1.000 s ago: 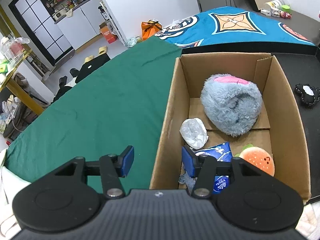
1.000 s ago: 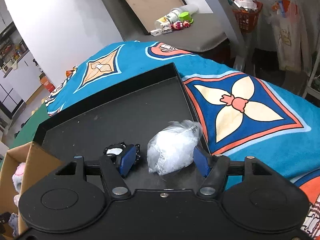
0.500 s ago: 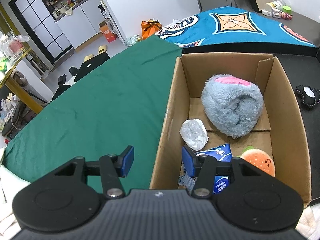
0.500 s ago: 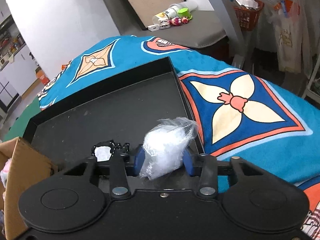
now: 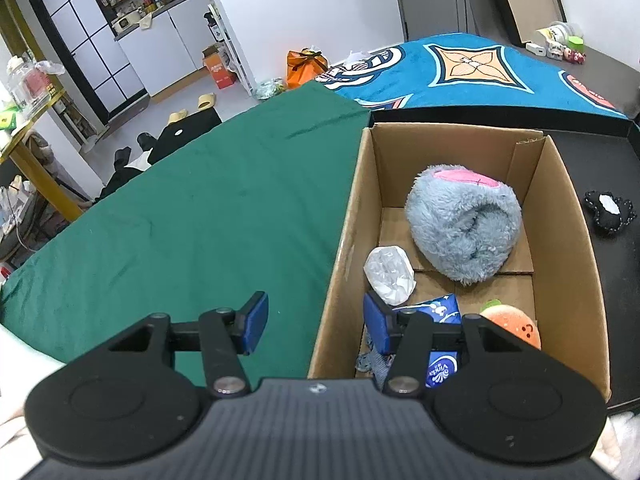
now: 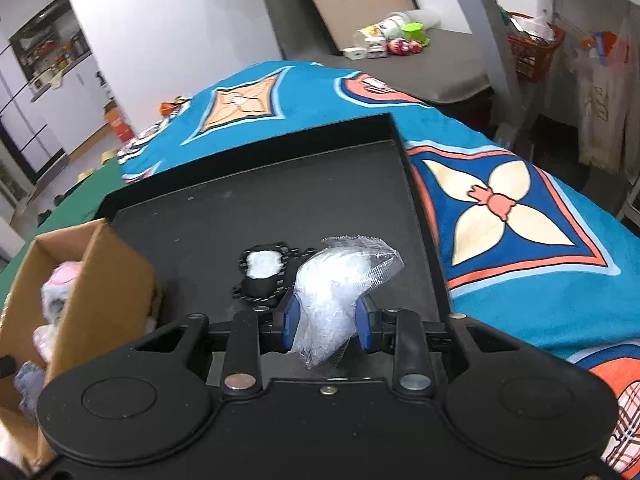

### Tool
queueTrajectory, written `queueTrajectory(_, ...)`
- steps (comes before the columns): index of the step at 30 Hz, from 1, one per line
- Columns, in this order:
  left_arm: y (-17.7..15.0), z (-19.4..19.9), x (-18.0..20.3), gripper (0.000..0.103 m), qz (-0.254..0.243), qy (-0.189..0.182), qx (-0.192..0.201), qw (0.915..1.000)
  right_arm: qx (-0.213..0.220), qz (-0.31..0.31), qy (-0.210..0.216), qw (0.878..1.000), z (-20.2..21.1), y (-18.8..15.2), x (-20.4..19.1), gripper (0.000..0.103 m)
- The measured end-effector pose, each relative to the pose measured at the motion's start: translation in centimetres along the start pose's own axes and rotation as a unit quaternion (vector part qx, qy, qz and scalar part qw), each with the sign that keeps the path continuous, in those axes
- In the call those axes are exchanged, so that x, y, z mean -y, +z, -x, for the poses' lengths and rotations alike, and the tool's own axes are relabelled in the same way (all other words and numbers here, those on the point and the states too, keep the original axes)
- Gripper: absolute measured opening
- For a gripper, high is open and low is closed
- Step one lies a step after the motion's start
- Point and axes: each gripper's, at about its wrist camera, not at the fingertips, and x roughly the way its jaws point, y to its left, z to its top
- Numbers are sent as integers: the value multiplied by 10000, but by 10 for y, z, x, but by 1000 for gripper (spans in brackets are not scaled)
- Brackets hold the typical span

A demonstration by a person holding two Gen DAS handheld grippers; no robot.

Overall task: Organize soft objects
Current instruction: 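Carry the clear stuffing bag with the right tool into the box and release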

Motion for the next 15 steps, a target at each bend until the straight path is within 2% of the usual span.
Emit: queueTrajectory(15,-3,2,-10,51,188,-213,17,9996,75,510,227,9984,35,-6,-39,29)
